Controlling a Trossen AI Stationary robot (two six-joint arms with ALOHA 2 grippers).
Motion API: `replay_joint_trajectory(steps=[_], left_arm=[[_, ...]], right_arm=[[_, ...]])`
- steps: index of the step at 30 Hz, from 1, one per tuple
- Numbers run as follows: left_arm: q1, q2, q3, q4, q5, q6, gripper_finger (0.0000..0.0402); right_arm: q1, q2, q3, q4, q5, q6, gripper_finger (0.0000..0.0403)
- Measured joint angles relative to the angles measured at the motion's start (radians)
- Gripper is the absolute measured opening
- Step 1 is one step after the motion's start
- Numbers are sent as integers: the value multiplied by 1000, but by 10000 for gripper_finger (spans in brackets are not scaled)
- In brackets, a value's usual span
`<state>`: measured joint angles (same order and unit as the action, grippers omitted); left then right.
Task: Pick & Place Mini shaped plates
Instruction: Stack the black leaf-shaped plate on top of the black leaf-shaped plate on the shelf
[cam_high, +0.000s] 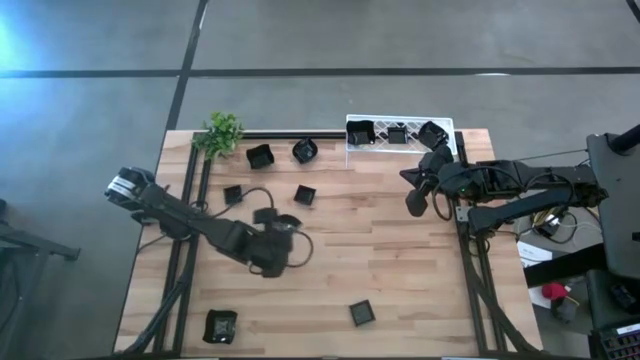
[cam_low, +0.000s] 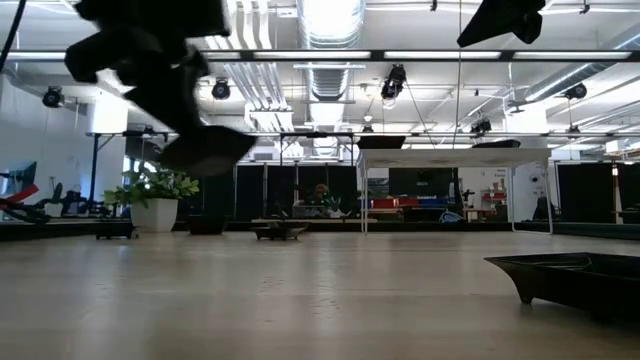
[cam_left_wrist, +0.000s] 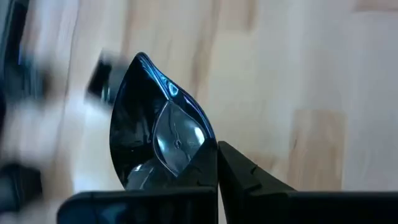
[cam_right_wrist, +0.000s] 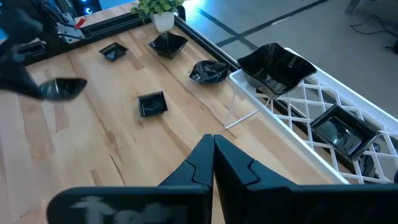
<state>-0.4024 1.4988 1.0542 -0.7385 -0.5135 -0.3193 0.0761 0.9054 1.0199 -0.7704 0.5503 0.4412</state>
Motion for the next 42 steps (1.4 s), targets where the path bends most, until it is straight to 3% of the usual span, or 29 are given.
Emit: replay_joint_trajectory(steps=[6,10,24,32,42], left_arm=[[6,86,47,178,6,465,0],[19,116,45,278,33,630,0],[36,148,29,366,76,701,0],[44,148,-47,526,133,743,0],[47,156,-129,586,155,716,0]], right_arm=[[0,0,0,0,0,0,8],[0,0,0,0,0,0,8],[0,0,0,0,0,3,8],[0,0,0,0,0,3,8],[0,0,0,0,0,3,8]])
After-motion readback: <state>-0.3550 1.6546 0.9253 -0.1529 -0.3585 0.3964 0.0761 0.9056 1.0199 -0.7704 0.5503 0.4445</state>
